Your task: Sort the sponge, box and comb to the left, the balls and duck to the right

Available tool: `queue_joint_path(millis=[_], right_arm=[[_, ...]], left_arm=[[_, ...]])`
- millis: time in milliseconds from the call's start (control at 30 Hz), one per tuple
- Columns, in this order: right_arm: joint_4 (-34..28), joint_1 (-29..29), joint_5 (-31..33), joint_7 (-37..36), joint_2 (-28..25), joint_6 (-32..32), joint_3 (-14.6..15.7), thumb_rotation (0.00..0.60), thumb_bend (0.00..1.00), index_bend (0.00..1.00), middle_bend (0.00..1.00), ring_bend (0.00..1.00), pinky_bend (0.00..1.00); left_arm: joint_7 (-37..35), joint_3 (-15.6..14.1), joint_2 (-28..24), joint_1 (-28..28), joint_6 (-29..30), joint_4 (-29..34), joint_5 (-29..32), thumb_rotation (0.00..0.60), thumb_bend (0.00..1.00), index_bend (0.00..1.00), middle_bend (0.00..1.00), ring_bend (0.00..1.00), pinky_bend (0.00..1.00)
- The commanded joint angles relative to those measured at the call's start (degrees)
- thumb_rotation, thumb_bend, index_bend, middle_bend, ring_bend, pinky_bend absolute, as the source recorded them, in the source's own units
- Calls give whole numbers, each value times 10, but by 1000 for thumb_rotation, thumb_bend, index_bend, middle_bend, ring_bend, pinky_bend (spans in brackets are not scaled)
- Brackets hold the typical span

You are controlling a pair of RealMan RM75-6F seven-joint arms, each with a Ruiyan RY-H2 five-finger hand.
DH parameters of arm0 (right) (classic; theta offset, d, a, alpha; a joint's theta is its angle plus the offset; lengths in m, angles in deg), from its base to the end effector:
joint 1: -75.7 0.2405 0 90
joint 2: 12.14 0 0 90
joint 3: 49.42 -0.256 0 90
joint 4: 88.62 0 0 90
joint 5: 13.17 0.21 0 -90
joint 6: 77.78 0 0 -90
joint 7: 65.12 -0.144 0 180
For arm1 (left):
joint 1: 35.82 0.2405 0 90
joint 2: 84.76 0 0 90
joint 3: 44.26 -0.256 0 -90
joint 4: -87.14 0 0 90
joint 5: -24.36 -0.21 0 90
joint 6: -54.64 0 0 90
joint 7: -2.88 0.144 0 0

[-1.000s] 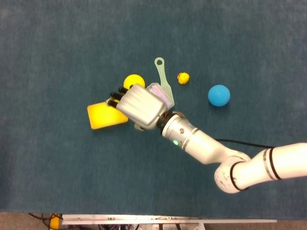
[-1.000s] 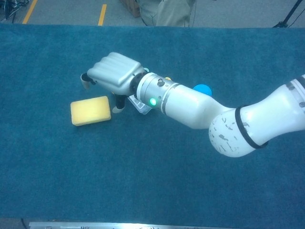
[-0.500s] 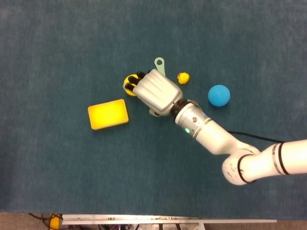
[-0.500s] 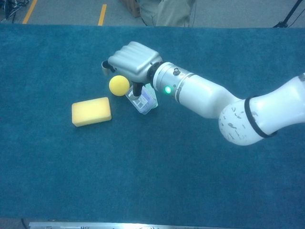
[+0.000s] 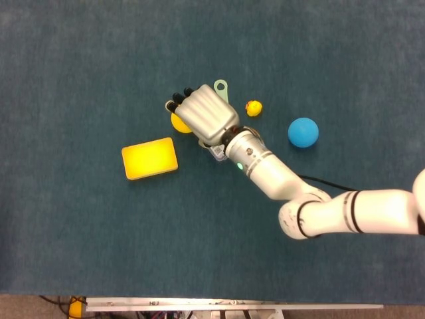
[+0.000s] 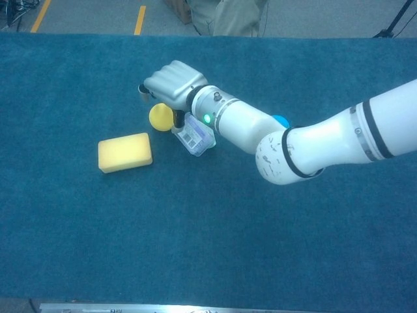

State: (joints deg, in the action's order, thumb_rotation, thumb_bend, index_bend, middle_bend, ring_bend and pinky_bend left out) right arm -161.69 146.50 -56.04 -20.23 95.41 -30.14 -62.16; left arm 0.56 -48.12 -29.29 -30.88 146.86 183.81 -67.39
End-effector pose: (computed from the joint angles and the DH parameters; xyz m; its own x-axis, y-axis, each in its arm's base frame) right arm 0.0161 -0.3503 -0.1230 0.7029 -0.1685 0.6911 -0.6034 -0.6556 0.4539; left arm -0.3178 0.1029 0.1952 0.4258 0.0660 0.9024 0.9013 0.0563 -0.4294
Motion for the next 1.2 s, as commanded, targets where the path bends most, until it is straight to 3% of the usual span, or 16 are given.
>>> queue_joint_path(millis=[33,400,633,800,1200], right_arm=[[30,11,15,0,19,-13,-3,600,83,283,313,316,537],[115,37,61,8,65,-48,-13,600,85,296,324,316,537],[144,46,70,5,83,-53,-20,600,90,470,404,396,578],[141,43,58,-4,81,-53,-19,600,92,514,445,454,627],[74,13,16,-44,27,-28,-22,600,92,520,452,481,658]], left_arm=[[-1,0,-1,1,1,-1,1,600,434,361,338,306,228],[-5,-1,-2,7,4,-2,4,600,434,361,338,306,228],[-10,-1,-2,10,6,-4,3,600,434,361,338,306,228],[-11,-1,-2,10,5,-5,2,600,434,361,338,306,228],[-8,-1,-1,10,7,-2,-2,600,434,361,338,306,228]])
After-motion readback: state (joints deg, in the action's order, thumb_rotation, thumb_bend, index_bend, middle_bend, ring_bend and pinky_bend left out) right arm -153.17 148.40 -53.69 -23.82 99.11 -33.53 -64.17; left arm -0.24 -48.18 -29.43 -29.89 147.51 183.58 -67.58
